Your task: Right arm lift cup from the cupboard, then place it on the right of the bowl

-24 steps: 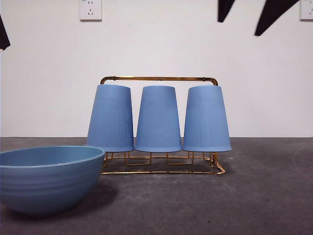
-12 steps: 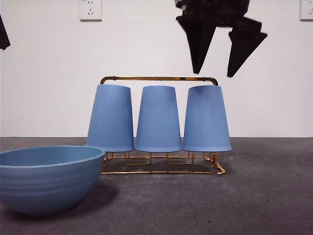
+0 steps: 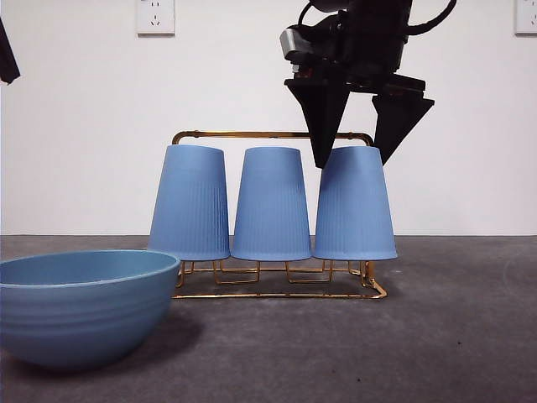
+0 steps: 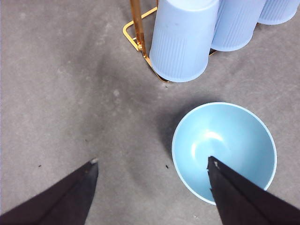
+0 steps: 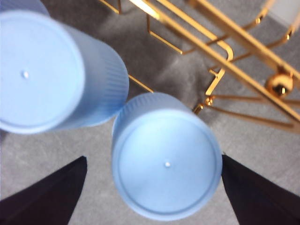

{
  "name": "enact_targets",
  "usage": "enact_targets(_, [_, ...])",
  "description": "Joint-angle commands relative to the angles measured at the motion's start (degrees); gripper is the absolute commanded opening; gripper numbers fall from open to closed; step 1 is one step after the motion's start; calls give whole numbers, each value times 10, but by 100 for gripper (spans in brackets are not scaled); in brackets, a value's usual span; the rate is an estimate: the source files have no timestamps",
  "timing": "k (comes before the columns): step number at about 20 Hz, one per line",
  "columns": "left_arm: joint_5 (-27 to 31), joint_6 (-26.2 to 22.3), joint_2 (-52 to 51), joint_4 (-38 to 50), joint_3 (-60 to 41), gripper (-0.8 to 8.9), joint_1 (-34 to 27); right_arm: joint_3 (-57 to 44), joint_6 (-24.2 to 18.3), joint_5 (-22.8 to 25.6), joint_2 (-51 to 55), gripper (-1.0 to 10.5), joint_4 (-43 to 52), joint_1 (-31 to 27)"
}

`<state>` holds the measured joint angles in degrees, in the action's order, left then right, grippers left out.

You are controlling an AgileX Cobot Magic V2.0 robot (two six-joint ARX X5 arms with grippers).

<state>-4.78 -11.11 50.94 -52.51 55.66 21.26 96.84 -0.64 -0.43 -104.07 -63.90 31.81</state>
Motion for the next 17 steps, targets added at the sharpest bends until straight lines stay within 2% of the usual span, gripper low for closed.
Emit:
enact_targets(1, [0,3,4,8,14,375,3,15,-5,-2,-17,391,2,3])
enact_targets(7, [0,3,4,11,14,375,3,15,-5,3,-17,296,-7,3])
enact_targets(12, [0,3,4,11,14,375,3,15,-5,4,-2,296,-1,3])
enact_targets(17, [0,3,4,11,14,375,3,15,0,5,62,296,2,4])
